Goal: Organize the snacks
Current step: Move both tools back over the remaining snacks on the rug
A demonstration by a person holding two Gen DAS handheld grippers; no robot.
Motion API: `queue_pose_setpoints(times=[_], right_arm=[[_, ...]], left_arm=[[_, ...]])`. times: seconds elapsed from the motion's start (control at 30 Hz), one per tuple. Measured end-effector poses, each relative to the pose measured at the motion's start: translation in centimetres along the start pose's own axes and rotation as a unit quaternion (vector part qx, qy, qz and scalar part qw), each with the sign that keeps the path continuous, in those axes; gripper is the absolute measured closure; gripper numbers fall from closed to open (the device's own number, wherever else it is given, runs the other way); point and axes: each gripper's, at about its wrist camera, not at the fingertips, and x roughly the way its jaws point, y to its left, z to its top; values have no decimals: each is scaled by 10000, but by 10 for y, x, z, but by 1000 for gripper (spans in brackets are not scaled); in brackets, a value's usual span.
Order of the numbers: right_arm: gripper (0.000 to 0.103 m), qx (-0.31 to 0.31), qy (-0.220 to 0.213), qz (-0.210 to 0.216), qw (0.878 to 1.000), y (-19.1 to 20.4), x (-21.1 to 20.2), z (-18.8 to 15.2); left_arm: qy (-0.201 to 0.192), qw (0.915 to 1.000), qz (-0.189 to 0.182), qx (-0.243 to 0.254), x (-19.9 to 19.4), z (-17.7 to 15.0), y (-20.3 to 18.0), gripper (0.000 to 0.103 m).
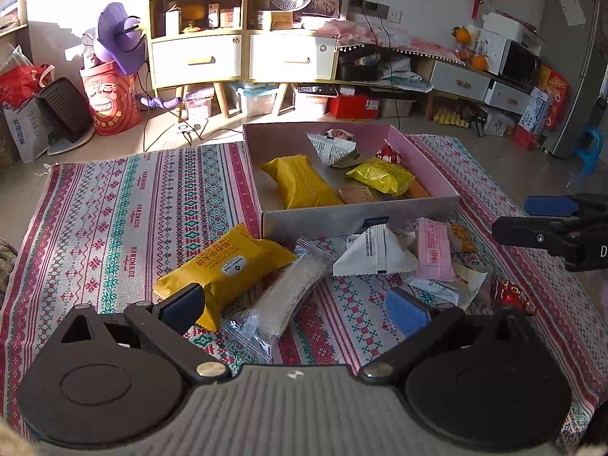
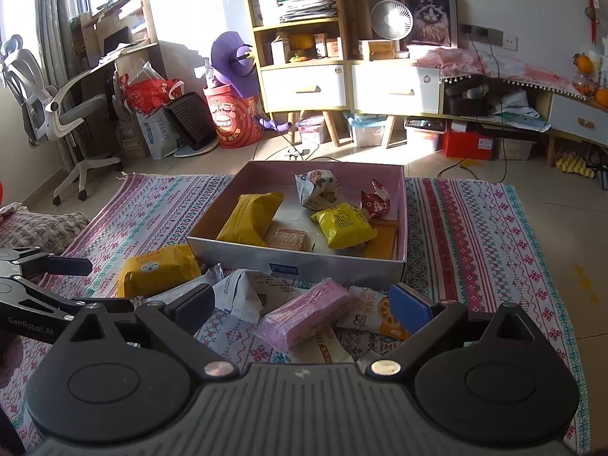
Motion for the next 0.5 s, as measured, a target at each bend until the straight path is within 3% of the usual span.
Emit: queue_pose_setpoints(times=[0.5], right_arm=[[6, -300, 237, -237, 9990, -17, -1, -45]], left_arm=[[-126, 9999, 51, 83, 9, -42, 9, 0]])
